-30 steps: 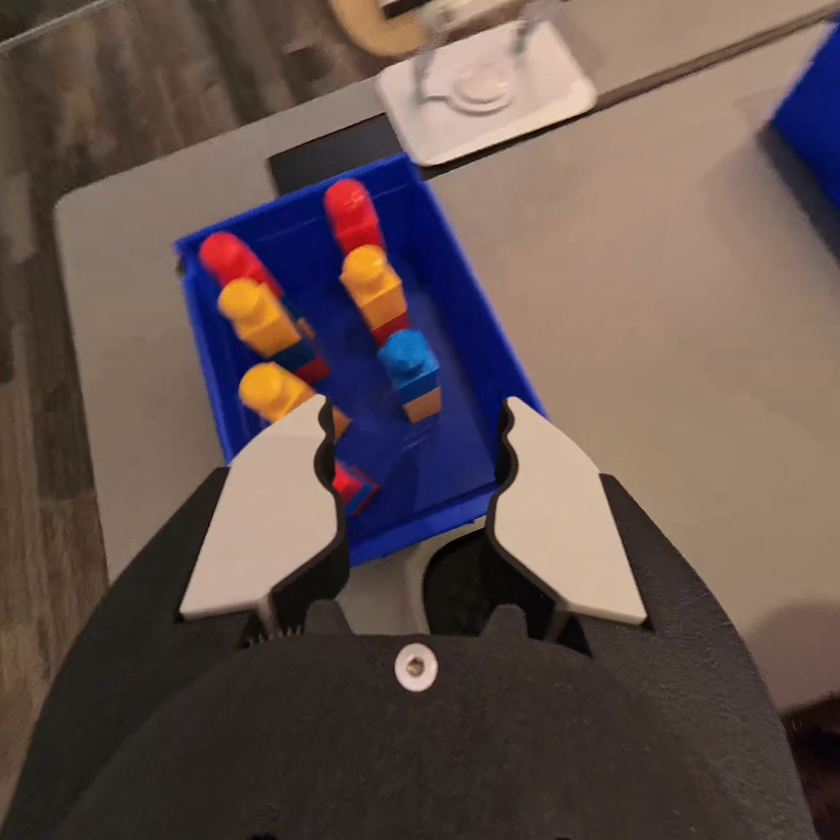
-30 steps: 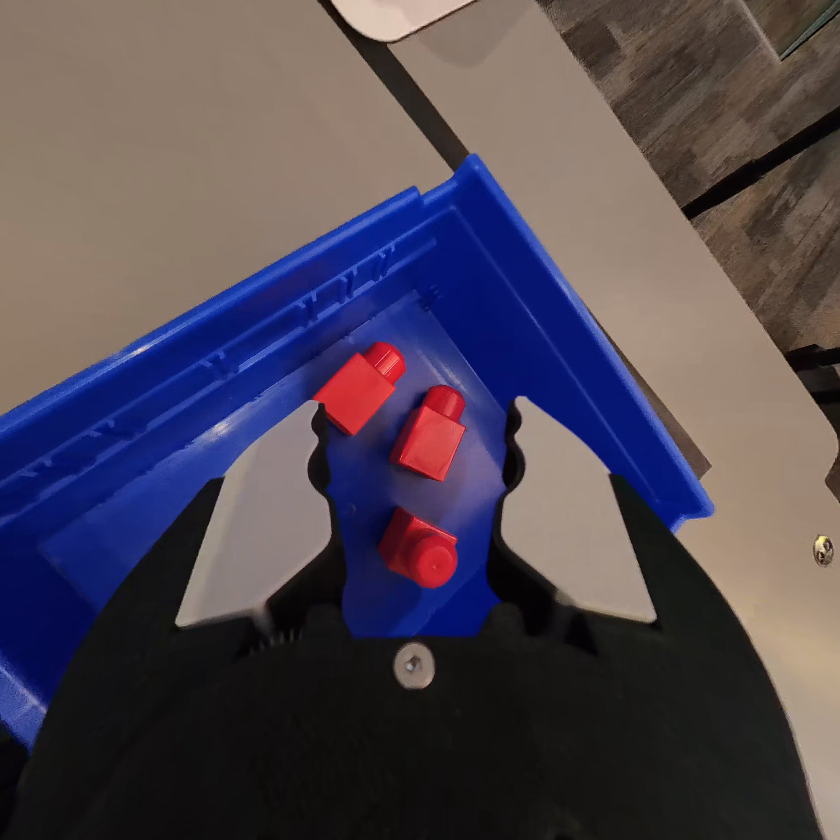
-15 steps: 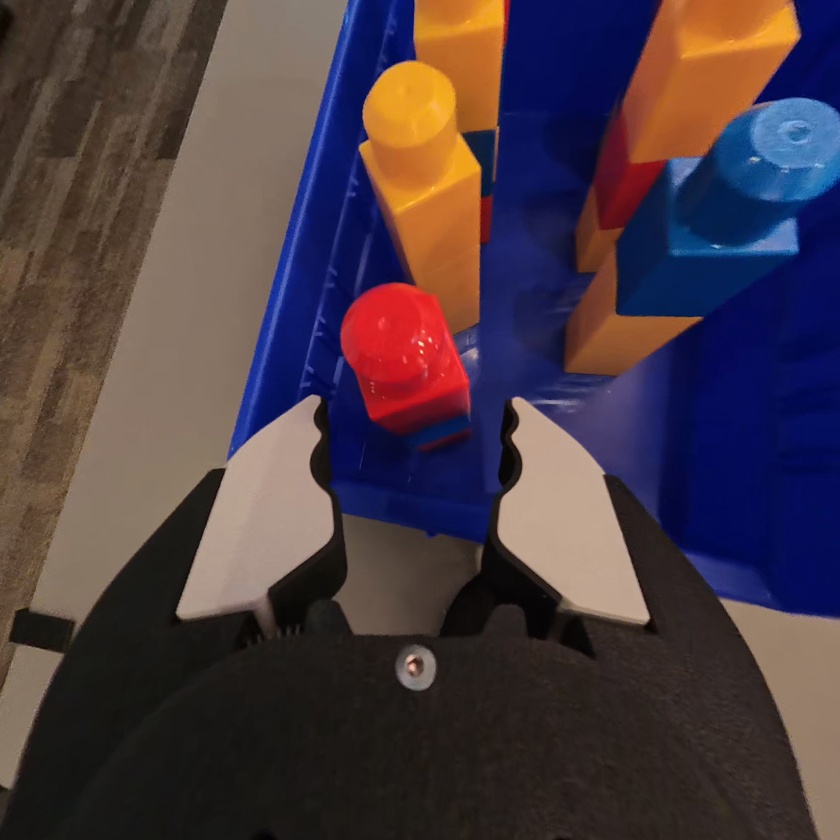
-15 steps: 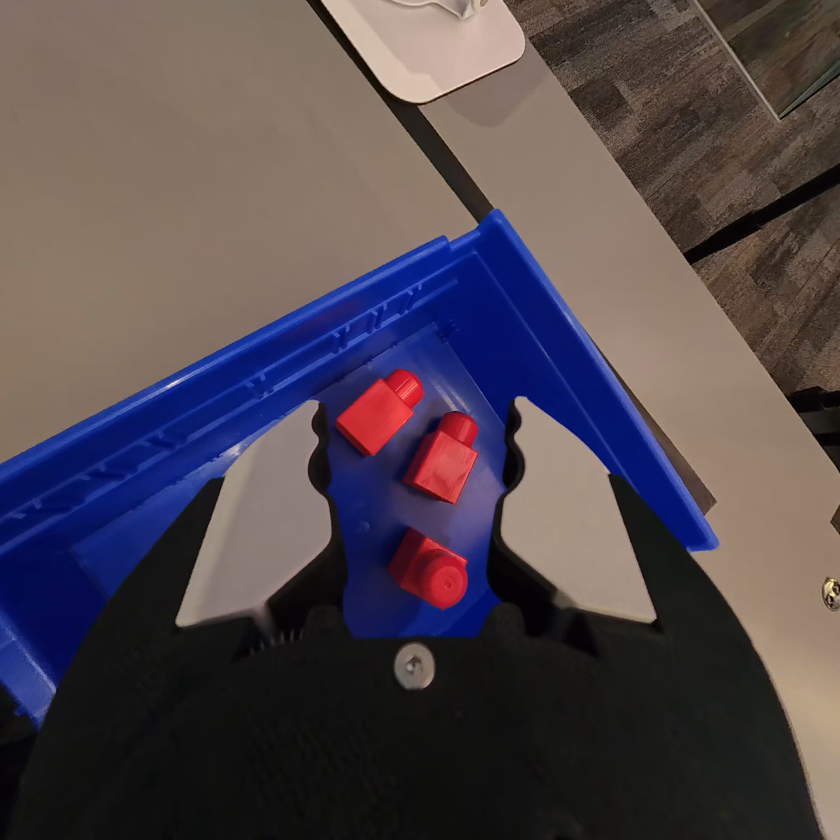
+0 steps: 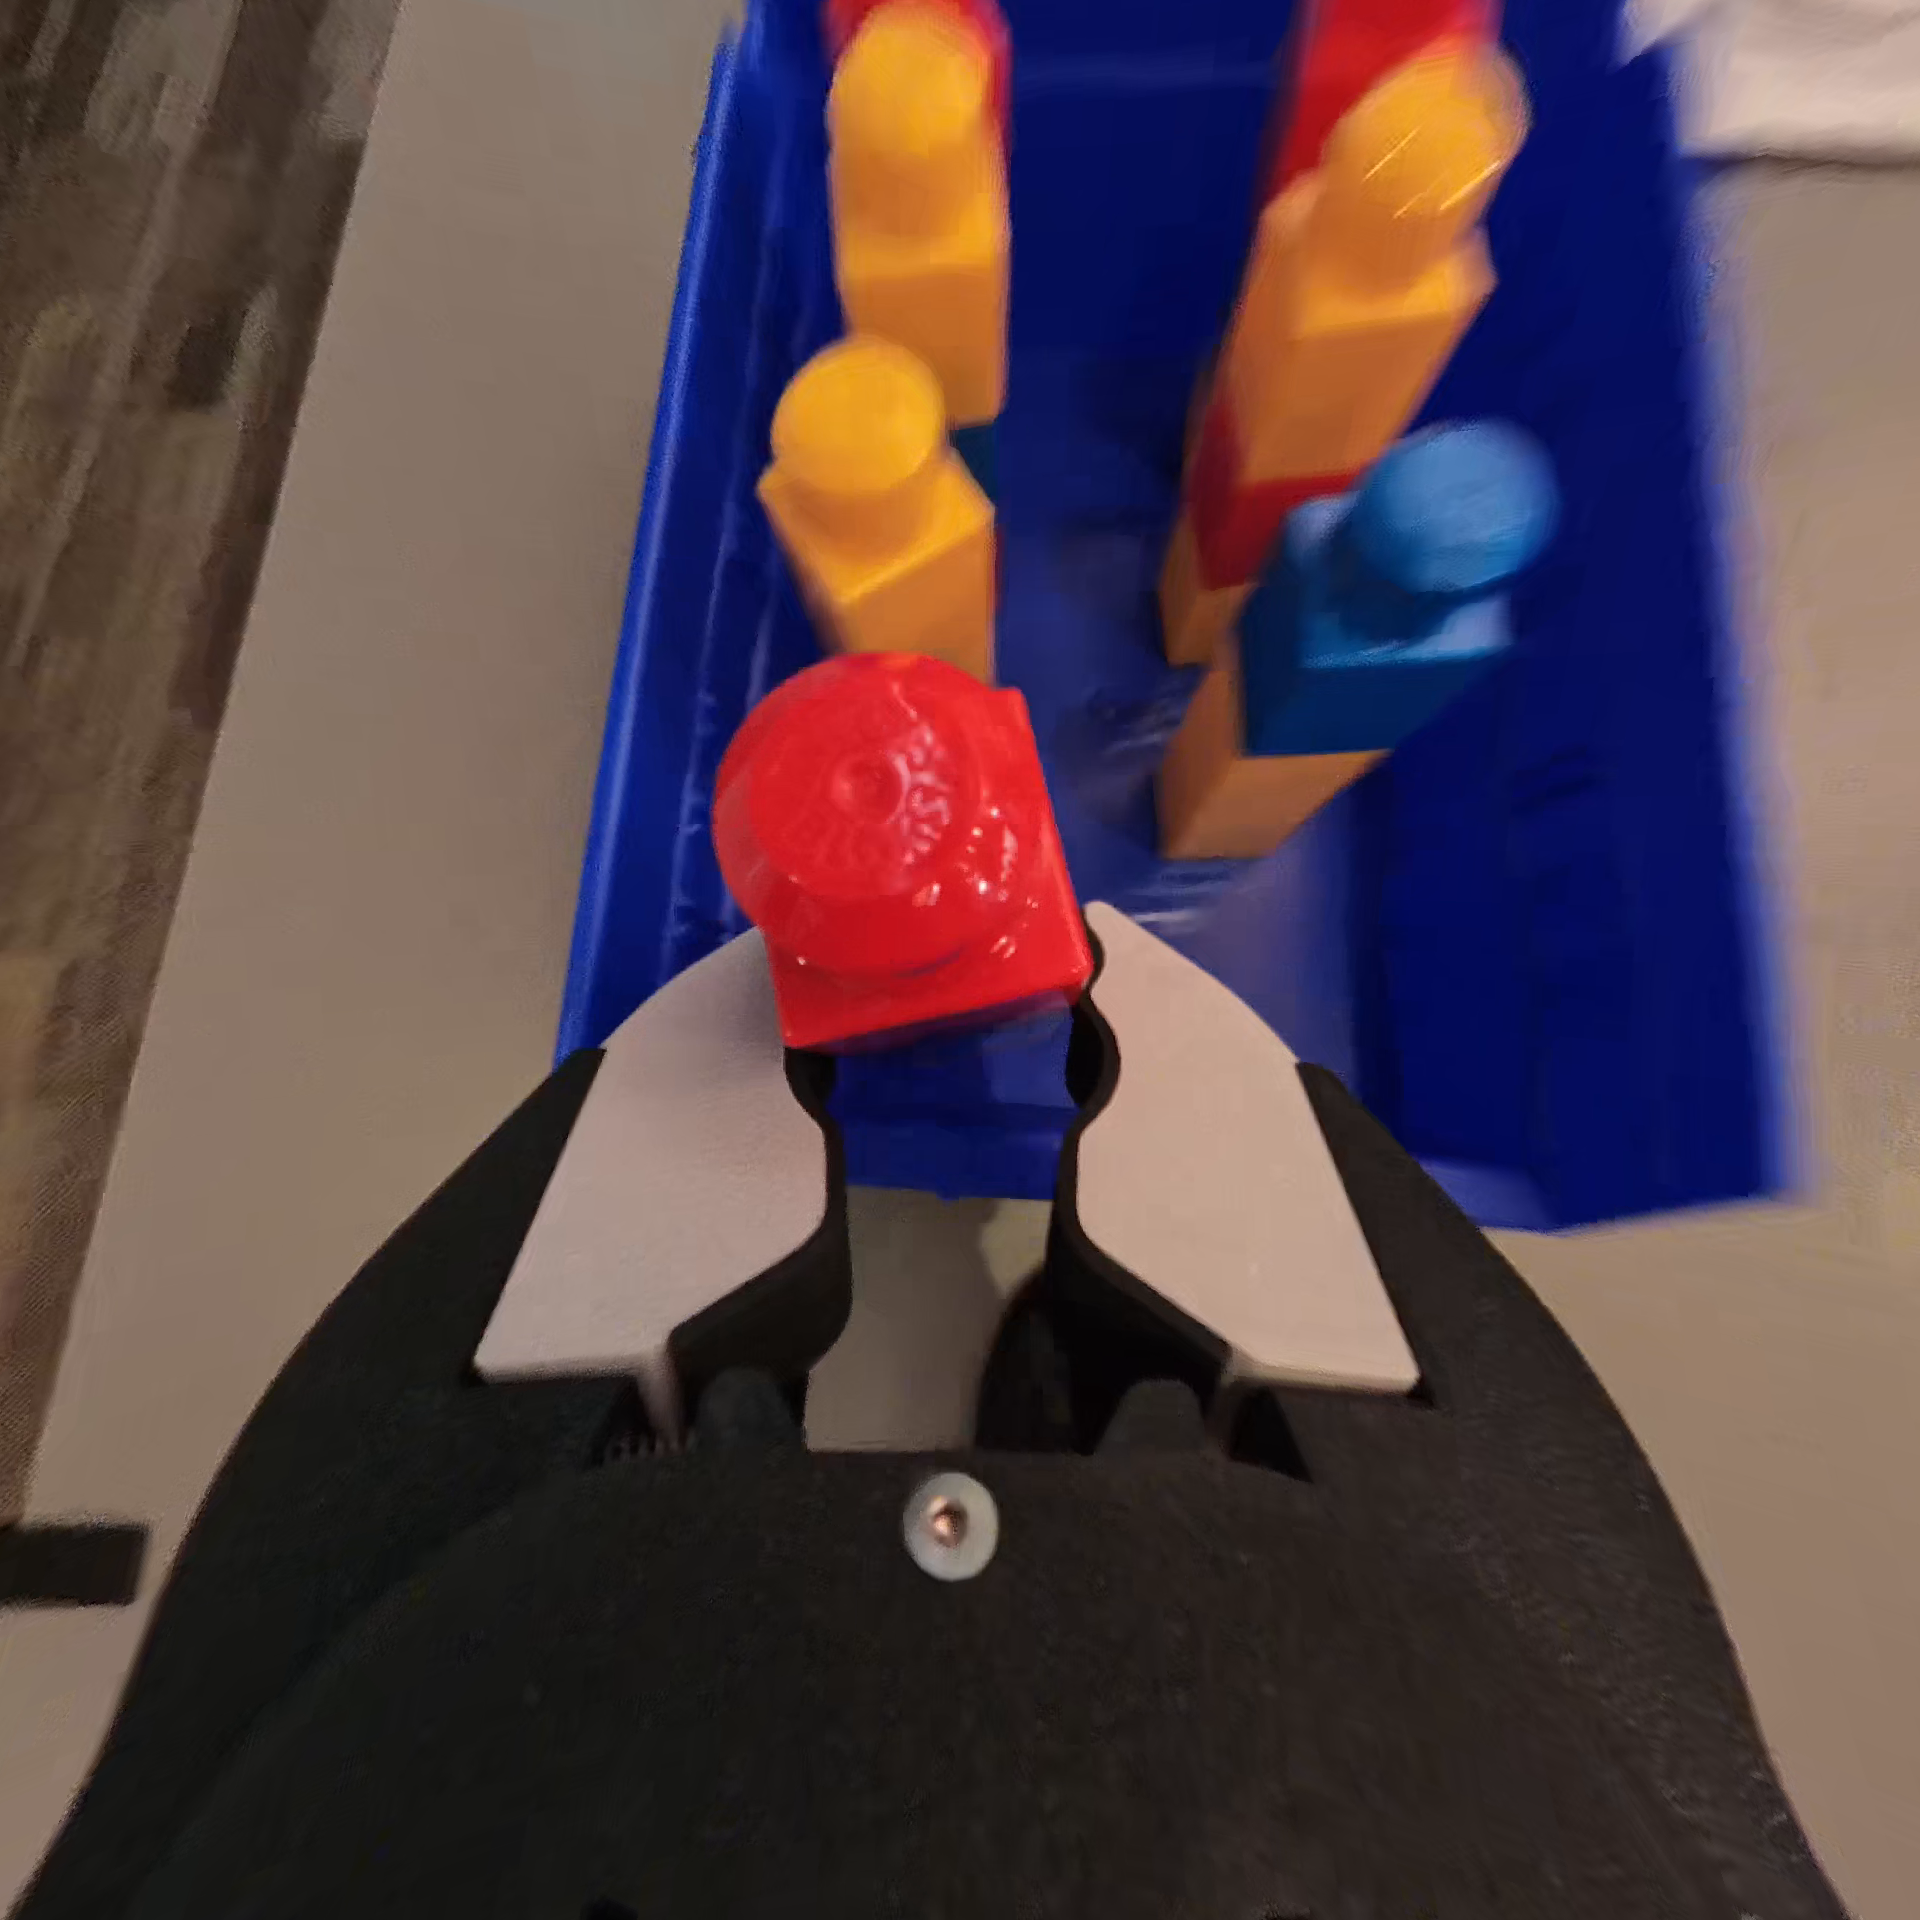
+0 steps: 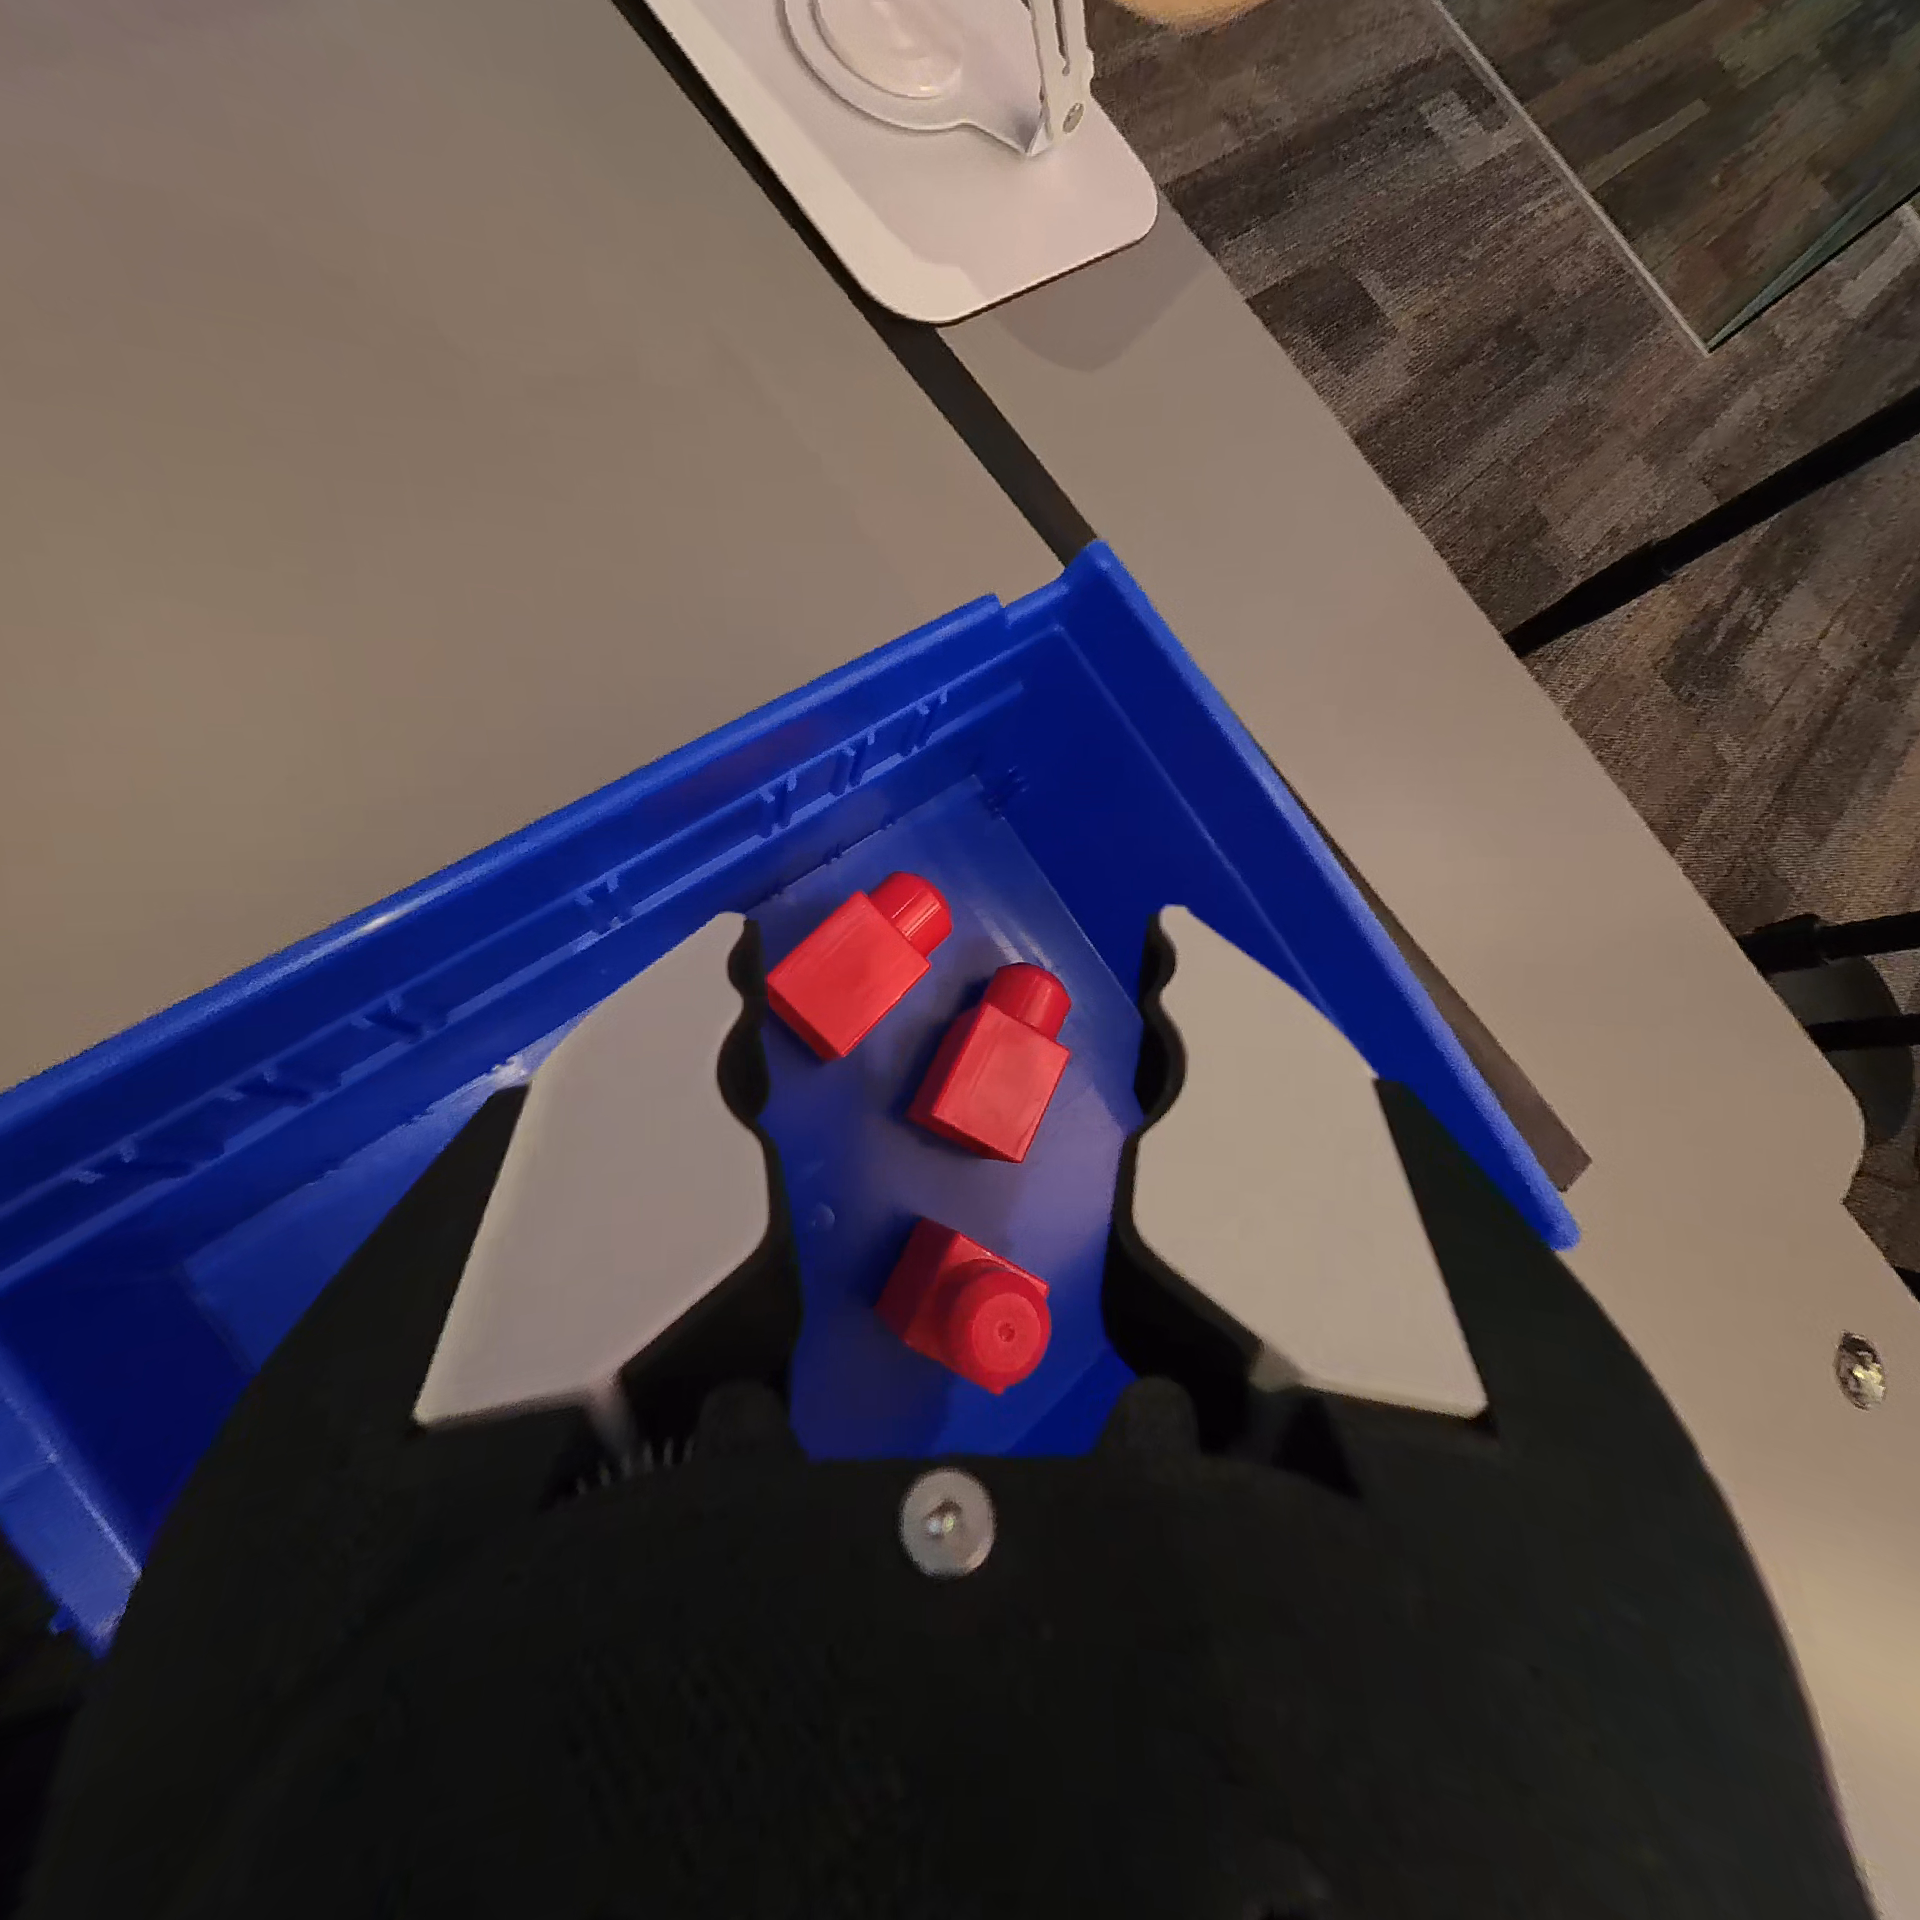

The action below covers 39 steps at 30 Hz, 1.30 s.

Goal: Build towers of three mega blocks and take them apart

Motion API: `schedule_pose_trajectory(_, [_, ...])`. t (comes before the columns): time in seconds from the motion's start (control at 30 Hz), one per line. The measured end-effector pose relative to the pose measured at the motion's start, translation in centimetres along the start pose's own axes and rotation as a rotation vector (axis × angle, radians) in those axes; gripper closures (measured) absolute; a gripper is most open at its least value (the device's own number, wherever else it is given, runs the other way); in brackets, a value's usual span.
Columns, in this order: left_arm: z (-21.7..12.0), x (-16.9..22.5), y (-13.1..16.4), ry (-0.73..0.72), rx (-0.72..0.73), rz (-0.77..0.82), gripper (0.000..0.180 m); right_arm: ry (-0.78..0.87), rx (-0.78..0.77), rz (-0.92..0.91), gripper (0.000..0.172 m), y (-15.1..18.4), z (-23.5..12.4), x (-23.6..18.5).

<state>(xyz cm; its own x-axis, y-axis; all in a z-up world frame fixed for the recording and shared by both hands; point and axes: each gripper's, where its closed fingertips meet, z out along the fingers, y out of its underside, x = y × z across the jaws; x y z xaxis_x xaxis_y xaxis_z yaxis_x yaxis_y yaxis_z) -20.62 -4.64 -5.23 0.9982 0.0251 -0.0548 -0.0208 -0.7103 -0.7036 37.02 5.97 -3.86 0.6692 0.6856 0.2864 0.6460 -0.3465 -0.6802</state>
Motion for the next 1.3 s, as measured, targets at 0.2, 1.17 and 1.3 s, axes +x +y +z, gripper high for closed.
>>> schedule_pose_trajectory(0.2, [-11.3,11.7,-7.9,0.563,0.315,0.172,0.138,0.105,0.168,-0.059,0.105,-5.6,-2.8,-0.2])
schedule_pose_trajectory(1.17, [-14.0,31.9,-12.9,1.372,0.456,0.473,0.138,-0.828,0.737,0.053,0.135,-21.5,-6.6,-20.7])
schedule_pose_trajectory(1.3, [-14.8,31.8,-12.9,1.400,0.480,0.494,0.140,-0.852,0.732,0.049,0.135,-21.6,-6.7,-21.3])
